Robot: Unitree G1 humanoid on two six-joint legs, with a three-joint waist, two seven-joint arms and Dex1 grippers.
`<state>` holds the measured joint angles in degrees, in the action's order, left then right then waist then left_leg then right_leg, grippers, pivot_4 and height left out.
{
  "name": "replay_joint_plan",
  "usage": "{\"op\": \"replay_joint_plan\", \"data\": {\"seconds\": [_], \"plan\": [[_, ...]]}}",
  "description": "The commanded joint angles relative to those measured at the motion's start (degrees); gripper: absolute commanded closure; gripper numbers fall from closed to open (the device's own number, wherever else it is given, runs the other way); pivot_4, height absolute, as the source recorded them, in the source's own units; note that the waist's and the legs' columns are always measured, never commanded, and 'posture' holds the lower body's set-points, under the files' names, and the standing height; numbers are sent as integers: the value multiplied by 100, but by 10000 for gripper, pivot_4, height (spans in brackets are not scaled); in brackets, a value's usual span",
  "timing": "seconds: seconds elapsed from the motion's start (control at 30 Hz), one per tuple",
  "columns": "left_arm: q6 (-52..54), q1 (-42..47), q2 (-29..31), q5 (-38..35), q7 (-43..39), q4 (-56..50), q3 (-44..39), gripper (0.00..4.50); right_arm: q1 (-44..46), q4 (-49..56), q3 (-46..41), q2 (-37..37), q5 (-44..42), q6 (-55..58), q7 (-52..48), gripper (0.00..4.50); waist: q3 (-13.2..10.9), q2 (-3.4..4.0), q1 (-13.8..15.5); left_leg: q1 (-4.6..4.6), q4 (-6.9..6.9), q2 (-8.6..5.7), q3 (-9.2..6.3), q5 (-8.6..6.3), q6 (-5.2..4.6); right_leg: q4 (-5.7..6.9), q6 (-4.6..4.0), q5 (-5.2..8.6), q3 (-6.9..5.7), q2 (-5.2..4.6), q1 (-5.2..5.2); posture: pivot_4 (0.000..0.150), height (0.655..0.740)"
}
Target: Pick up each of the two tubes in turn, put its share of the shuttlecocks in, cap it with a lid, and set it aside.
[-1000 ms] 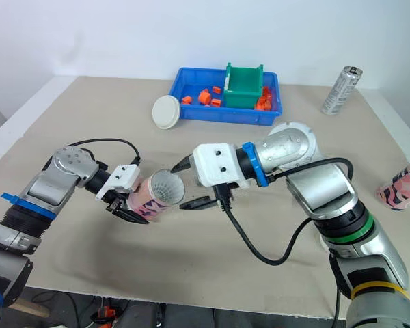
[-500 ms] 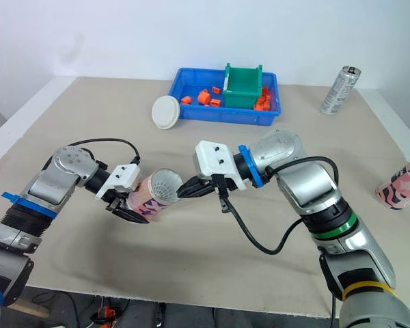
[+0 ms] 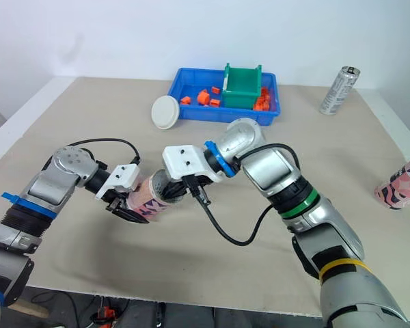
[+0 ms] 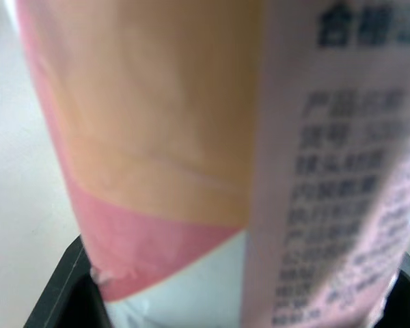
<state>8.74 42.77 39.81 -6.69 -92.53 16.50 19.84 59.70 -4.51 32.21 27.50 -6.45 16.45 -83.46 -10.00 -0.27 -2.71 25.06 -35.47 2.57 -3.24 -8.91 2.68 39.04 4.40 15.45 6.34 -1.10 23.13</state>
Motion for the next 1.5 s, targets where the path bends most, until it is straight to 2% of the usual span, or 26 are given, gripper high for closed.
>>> {"op": "replay_joint_plan", "data": {"seconds": [0.03,0.23,0.4,0.5,0.67,0.77,0.9,0.97,1.1,1.2,1.23,1.3,1.33,1.43,1.5], "plan": [[0,-100,-26,47,32,-31,32,14291,172,-375,310,-379,315,-127,-15,43870,0,0,-7,0,0,2,0,0,0,1,-2,-1,0,2,0,1500,7355],[76,-172,-19,19,59,-147,-19,14291,171,-724,396,-1145,451,81,75,43870,12,-6,-17,-20,7,21,-2,0,0,10,-21,-1,0,24,-5,1500,7355],[84,-209,-19,16,80,-167,-36,14291,137,-786,108,-1400,342,393,216,43870,13,-5,-78,-47,14,47,-2,0,0,16,-56,-1,1,54,-18,1500,7355],[87,-210,-37,17,96,-165,-39,14291,198,-628,-209,-1205,73,670,-87,43870,13,-5,-115,-49,14,63,-8,0,0,20,-67,-7,1,74,-17,1500,7355],[97,-245,-117,-87,157,-235,-163,14291,468,-293,-1059,-46,-505,890,-832,43870,8,-6,11,-17,3,52,-12,1,1,15,-54,-3,4,69,-6,1500,7355],[155,-284,-160,-192,195,-330,-264,14291,532,-39,-1265,554,-974,1083,-902,43870,5,-9,31,18,-1,40,-13,10,20,8,-37,5,9,60,9,1500,7355],[285,-334,-326,-562,329,-506,-543,14291,325,293,-1638,1738,-1595,1228,-904,43870,-1,-12,29,18,16,38,-12,6,23,4,-39,20,8,56,13,1500,7355],[287,-363,-516,-766,475,-574,-706,14291,-14,330,-1862,2255,-1452,1073,-880,43870,-10,-26,28,22,19,38,-13,5,23,5,-41,27,4,56,18,1500,7355],[520,-475,-848,-1085,752,-806,-809,14291,-638,484,-2269,2736,-1320,823,-476,43870,-20,-36,-11,25,18,38,-10,-5,20,1,-40,34,5,56,19,1500,7355],[736,-550,-1511,-1356,1146,-795,-769,14291,-1345,107,-2758,3096,-987,892,297,43870,-22,-32,-5,21,17,39,-8,-12,8,5,-40,34,9,58,18,1500,7355],[739,-562,-1716,-1358,1268,-732,-731,14291,-1615,28,-2860,3237,-910,900,411,38423,-24,-36,2,19,15,38,-8,-12,8,6,-39,35,9,58,15,1500,7355],[614,-561,-2073,-1274,1495,-557,-652,14291,-2225,18,-2995,3537,-763,669,435,32660,-27,-40,36,24,9,34,-10,-12,8,4,-36,33,8,56,13,1500,7355],[520,-569,-2282,-1218,1629,-443,-601,14291,-2448,-18,-3047,3639,-680,632,526,26838,-27,-39,33,25,7,32,-9,-12,8,3,-33,33,10,55,13,1500,7355],[158,-660,-2774,-1056,1800,-122,-379,14291,-3051,-114,-3204,4015,-659,507,350,13561,-27,-36,17,23,6,27,-5,-12,8,2,-28,31,16,51,12,1500,7355],[-251,-693,-3057,-790,1929,260,-171,14291,-3210,-313,-3264,4211,-590,381,307,13561,-28,-30,-1,20,7,20,-3,-12,8,2,-25,32,20,46,9,1500,7355]]}}
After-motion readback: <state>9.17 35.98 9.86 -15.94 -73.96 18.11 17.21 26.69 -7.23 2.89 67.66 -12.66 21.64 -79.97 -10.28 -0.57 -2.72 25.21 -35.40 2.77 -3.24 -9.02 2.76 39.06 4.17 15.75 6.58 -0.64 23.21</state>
